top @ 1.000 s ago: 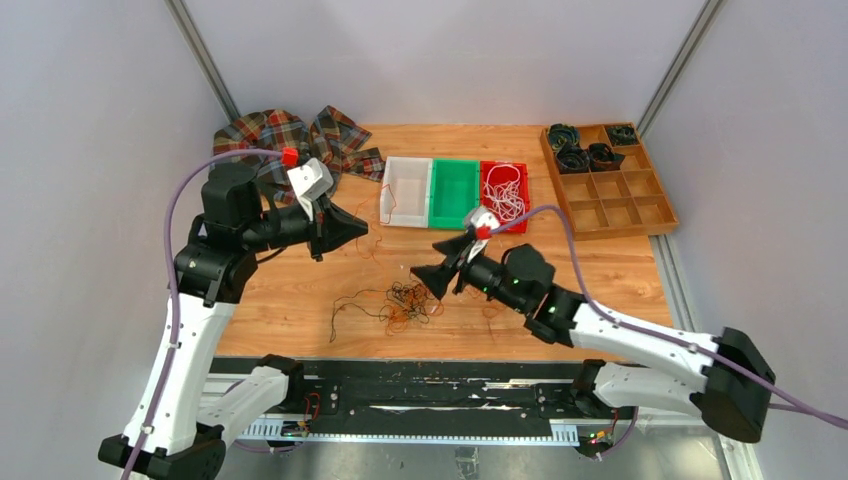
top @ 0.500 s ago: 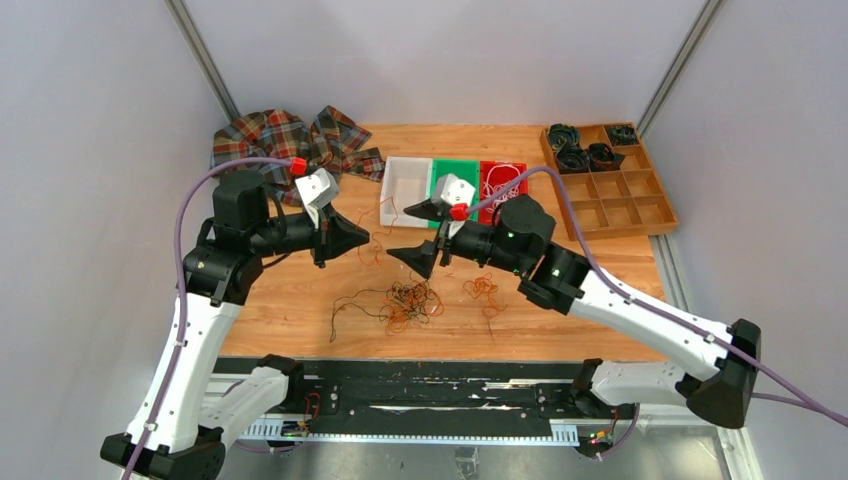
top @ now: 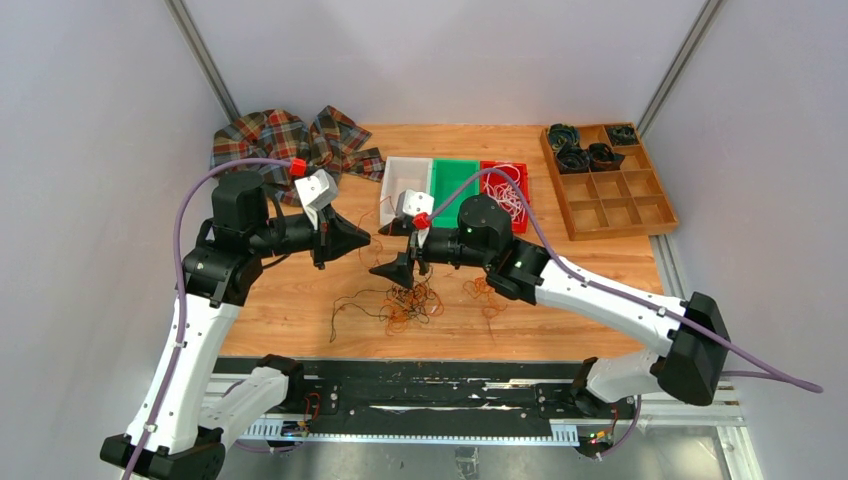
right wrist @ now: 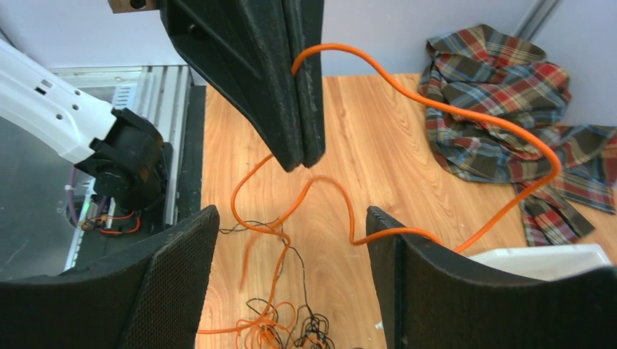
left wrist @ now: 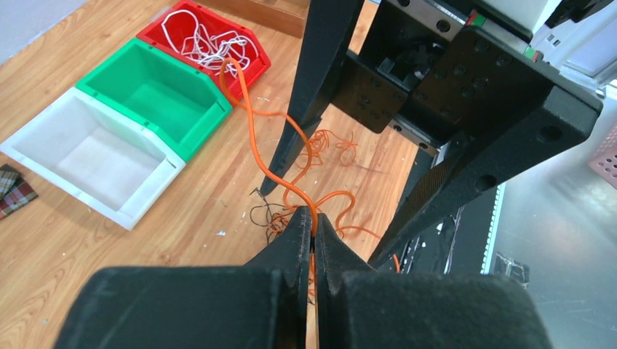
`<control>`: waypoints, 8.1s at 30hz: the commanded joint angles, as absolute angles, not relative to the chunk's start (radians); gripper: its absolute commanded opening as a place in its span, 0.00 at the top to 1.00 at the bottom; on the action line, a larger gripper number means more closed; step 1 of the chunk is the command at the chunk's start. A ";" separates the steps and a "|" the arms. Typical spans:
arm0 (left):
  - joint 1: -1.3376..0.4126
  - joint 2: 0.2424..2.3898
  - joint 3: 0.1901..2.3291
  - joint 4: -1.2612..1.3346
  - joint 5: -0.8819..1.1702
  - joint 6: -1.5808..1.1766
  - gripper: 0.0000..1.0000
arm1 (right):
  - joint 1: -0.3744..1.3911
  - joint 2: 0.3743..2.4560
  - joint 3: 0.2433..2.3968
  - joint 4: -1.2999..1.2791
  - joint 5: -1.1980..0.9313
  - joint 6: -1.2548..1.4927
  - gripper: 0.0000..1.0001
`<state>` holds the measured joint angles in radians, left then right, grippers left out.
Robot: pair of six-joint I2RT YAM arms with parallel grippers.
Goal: Untangle the cables
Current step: Untie the cable, then place the cable in the bin, then pick up the cable at the center of the board.
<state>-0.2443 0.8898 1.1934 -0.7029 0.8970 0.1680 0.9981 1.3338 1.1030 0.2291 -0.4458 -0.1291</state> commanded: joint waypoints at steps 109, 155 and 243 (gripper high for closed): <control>-0.241 0.917 1.175 -0.743 0.628 0.225 0.02 | 0.426 2.117 1.875 -0.523 -0.688 0.454 0.37; -0.241 0.920 1.184 -0.743 0.637 0.233 0.02 | 0.546 2.071 1.802 -0.582 0.009 0.041 0.49; -0.298 0.984 1.070 -0.792 0.908 0.347 0.17 | 0.973 1.429 1.305 -0.286 -0.428 0.277 0.99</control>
<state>-0.2905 0.9947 1.0904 -0.7963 0.8112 0.3225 0.9321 1.3785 1.2423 -0.2668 -0.3836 0.2871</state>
